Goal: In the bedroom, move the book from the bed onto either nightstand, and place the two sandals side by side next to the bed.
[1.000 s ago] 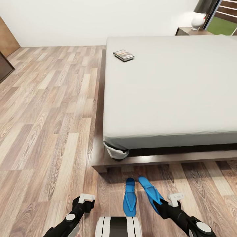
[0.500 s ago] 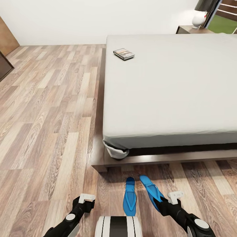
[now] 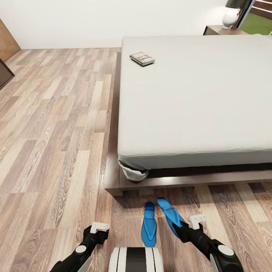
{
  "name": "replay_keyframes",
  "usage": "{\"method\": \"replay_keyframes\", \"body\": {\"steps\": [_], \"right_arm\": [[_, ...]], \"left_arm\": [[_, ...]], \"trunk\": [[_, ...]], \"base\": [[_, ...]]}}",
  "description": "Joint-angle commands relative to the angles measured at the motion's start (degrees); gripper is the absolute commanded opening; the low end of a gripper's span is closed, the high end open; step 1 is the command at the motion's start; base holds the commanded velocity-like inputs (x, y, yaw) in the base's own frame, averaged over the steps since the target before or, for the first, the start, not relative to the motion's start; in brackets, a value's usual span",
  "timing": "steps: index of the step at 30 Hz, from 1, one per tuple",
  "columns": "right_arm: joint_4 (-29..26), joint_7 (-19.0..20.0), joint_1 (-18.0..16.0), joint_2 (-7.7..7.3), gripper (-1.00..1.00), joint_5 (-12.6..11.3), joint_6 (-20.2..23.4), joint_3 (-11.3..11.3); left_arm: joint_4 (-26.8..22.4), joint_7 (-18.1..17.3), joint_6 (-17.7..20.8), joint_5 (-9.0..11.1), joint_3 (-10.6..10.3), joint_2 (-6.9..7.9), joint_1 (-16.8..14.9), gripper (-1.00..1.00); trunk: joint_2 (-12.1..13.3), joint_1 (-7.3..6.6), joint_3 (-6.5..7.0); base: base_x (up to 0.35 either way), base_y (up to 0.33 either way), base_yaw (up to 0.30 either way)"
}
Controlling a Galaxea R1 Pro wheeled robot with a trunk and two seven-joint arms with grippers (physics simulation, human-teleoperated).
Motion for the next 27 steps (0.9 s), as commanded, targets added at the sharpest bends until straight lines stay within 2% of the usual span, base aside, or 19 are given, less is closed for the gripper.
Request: {"method": "replay_keyframes", "body": {"steps": [1,4,7,12,19,24,27], "right_arm": [[-0.1,0.5,-0.1,0.07,-1.00,0.6,0.2,0.0],[0.0,0.5,-0.1,0.08,-1.00,0.6,0.2,0.1],[0.4,-0.6,-0.7,0.08,-1.00,0.6,0.2,0.2],[1.7,-2.8,-1.4,-0.01,-1.00,0.5,0.1,0.5],[2.1,-2.9,-1.6,-0.13,-1.00,0.3,0.1,0.4],[2.1,-2.9,-1.6,-0.17,-1.00,0.3,0.1,0.4],[2.1,-2.9,-1.6,-0.18,-1.00,0.3,0.1,0.4]], "left_arm": [[0.0,0.4,-0.2,0.4,-0.5,0.05,0.0,1.00],[0.0,0.4,-0.2,0.4,-0.5,0.05,0.0,1.00],[0.0,0.4,-0.2,0.4,-0.5,0.05,0.0,1.00],[0.0,0.4,-0.2,0.4,-0.5,0.06,0.0,1.00],[0.0,0.4,-0.2,0.4,-0.5,0.06,0.0,1.00],[0.0,0.4,-0.2,0.4,-0.5,0.05,0.0,1.00],[0.0,0.4,-0.1,0.4,-0.5,0.04,0.0,1.00]], "trunk": [[0.0,-0.01,-0.03],[0.0,-0.01,-0.03],[-0.1,0.07,-0.70],[-0.1,0.07,-0.70],[-0.1,0.07,-0.70],[-0.1,0.20,-1.81],[-0.1,0.20,-1.81]], "base": [[0.000,0.000,0.000],[0.000,0.000,0.000],[0.000,0.000,0.000],[0.000,0.000,0.000],[0.000,0.000,0.000],[0.000,0.000,0.000],[0.000,0.000,0.000]]}}
